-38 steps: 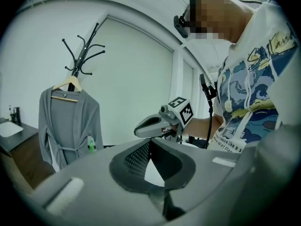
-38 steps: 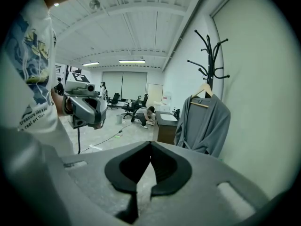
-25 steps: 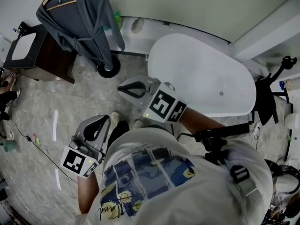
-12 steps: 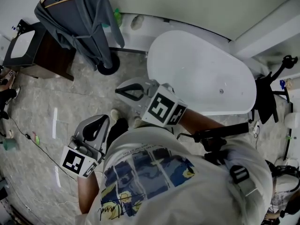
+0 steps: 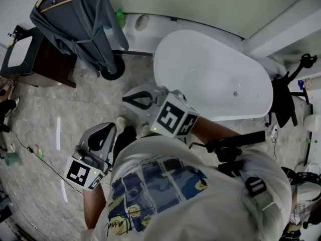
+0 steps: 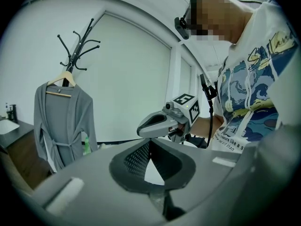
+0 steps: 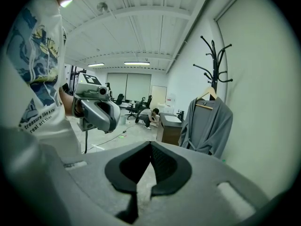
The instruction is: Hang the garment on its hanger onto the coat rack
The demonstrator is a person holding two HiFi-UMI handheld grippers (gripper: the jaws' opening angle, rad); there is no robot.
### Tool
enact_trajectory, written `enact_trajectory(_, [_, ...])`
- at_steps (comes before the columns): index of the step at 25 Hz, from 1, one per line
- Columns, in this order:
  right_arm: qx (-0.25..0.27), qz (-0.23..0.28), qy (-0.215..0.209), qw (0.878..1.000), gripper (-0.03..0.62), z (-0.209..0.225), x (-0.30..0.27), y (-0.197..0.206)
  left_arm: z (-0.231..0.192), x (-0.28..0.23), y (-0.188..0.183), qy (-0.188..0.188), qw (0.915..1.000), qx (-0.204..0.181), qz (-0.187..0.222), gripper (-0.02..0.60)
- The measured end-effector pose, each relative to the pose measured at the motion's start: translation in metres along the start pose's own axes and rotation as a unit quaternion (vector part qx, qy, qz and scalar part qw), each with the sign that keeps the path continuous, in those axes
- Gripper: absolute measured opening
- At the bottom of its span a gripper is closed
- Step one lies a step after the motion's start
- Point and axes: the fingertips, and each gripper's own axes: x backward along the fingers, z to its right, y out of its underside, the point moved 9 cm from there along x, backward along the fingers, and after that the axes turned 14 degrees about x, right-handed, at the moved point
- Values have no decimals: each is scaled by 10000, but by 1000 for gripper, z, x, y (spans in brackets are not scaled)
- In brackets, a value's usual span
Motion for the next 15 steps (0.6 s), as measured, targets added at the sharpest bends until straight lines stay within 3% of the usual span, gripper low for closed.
enact_trajectory(15, [4, -29, -83, 10000, 1, 10, -14, 6, -16, -6, -5, -20, 9999, 27, -98, 2])
